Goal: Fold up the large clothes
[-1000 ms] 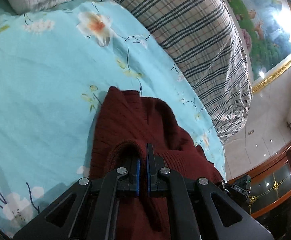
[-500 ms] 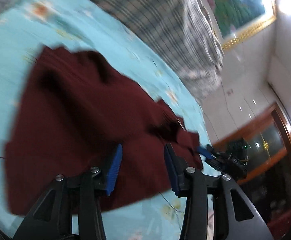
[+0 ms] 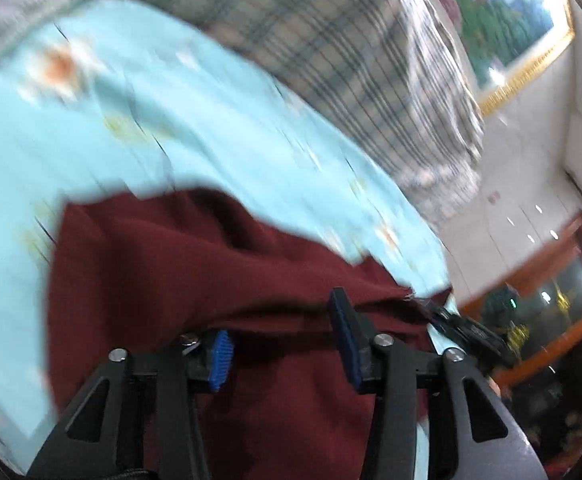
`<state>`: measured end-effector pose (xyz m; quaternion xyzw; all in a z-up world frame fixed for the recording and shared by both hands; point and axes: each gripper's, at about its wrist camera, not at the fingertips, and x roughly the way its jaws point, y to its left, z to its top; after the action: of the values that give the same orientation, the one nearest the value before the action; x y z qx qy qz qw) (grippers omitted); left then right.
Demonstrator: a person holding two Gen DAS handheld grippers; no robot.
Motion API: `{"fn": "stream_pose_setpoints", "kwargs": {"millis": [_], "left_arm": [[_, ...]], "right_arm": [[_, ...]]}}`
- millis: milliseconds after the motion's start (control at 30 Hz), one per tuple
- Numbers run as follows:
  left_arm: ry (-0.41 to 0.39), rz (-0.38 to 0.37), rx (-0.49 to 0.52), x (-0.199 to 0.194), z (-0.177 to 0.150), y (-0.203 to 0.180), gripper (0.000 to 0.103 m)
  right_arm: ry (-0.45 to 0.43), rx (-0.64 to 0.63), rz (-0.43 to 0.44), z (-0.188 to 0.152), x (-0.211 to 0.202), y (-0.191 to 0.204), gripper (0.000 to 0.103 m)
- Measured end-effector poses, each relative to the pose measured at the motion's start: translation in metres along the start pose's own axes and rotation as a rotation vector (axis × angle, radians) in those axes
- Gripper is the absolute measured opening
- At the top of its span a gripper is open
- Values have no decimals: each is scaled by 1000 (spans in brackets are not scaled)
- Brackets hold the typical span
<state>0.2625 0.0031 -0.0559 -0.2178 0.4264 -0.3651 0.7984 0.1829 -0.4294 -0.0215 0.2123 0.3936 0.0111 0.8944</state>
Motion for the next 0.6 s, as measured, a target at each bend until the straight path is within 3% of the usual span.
{"fn": "stream_pose_setpoints", "kwargs": {"millis": [200, 333, 600], "left_arm": [[-75, 33, -87, -15, 17, 26, 51], [-59, 20, -92, -27, -5, 25, 51], [-21, -53, -127, -58, -77, -3, 66]], "right_arm": [[-60, 88, -1, 2, -9, -13, 38], [-76, 93, 5, -10, -20, -13, 38], [-20, 63, 46, -47, -31, 6, 38]]}}
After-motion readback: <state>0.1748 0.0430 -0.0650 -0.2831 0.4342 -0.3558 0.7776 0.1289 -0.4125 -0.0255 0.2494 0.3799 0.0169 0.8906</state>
